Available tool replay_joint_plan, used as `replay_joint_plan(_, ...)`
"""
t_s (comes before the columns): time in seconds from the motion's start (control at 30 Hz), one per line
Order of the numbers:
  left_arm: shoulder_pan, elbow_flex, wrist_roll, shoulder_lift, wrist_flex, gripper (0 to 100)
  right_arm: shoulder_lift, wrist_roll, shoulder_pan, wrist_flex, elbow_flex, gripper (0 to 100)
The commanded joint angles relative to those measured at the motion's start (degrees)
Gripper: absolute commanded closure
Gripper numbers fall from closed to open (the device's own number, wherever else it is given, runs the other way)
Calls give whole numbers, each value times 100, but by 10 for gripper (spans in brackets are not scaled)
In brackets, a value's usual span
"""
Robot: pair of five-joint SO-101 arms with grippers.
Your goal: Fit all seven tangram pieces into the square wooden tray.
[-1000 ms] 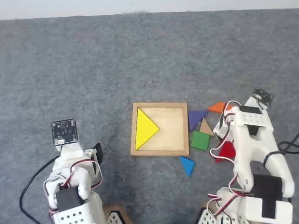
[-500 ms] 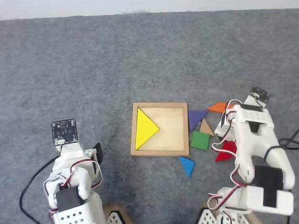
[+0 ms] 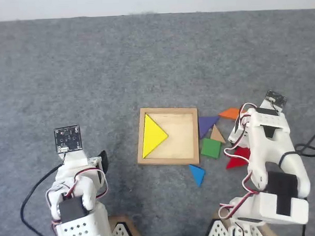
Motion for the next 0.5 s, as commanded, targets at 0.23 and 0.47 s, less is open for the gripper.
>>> replay_joint_plan(0.23,-26,-57,-26,-105,26,766,-1508,26,-505,708,-193,800)
replay_joint_plan(0.47,-26,-57,-26,-105,26,766,-1824,35,-1490,699,-299,798)
